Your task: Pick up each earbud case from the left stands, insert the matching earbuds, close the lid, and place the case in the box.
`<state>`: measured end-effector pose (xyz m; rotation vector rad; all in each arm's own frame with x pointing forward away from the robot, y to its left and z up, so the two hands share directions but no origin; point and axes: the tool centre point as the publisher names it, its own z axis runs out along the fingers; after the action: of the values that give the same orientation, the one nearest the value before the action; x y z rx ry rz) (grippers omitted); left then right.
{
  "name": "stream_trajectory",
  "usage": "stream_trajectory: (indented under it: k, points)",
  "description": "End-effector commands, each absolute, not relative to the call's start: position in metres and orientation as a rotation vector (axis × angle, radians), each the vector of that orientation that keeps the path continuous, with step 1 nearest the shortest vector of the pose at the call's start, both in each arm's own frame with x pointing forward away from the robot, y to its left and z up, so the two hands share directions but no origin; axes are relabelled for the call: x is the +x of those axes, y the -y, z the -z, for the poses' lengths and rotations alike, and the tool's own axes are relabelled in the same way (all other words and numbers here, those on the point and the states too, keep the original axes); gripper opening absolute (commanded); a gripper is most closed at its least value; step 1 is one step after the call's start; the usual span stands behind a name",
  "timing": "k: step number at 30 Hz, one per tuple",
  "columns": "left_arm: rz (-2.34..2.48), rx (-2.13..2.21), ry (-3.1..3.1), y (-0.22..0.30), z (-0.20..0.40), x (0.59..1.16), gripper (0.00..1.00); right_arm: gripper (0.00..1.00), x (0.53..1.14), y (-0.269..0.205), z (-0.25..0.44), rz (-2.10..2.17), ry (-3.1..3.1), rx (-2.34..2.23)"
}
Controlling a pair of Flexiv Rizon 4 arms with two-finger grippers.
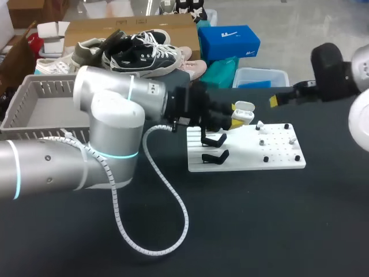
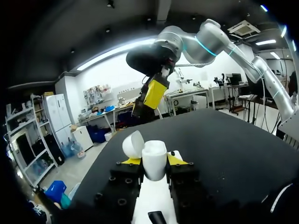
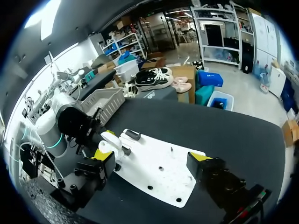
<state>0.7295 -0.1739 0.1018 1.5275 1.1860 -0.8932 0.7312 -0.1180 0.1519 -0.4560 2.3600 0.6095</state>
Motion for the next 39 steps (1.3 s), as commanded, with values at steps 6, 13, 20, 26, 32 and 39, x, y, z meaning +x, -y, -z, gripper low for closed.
stream_trajectory:
  k: [6, 13, 20, 26, 32, 39]
  points:
    - [0.944, 1.377, -1.083, 0.178, -0.11, 0.736, 0.0, 1.0, 0.683, 0.171, -0.152, -0.41, -2.336, -0.328]
    - [0.986, 1.323, -1.117, 0.187, -0.108, 0.733, 0.0, 1.0, 0.674, 0.181, -0.137, -0.409, -2.367, -0.383]
    - [1.034, 1.28, -1.149, 0.19, -0.107, 0.73, 0.0, 1.0, 0.674, 0.178, -0.125, -0.358, -2.392, -0.481]
    - [1.023, 1.256, -1.169, 0.187, -0.096, 0.734, 0.0, 1.0, 0.683, 0.177, -0.111, -0.28, -2.429, -0.535]
    - [1.01, 1.235, -1.192, 0.183, -0.089, 0.735, 0.0, 1.0, 0.691, 0.179, -0.101, -0.251, -2.437, -0.556]
    - [0.995, 1.254, -1.205, 0.184, -0.089, 0.734, 0.0, 1.0, 0.694, 0.177, -0.087, -0.24, -2.446, -0.562]
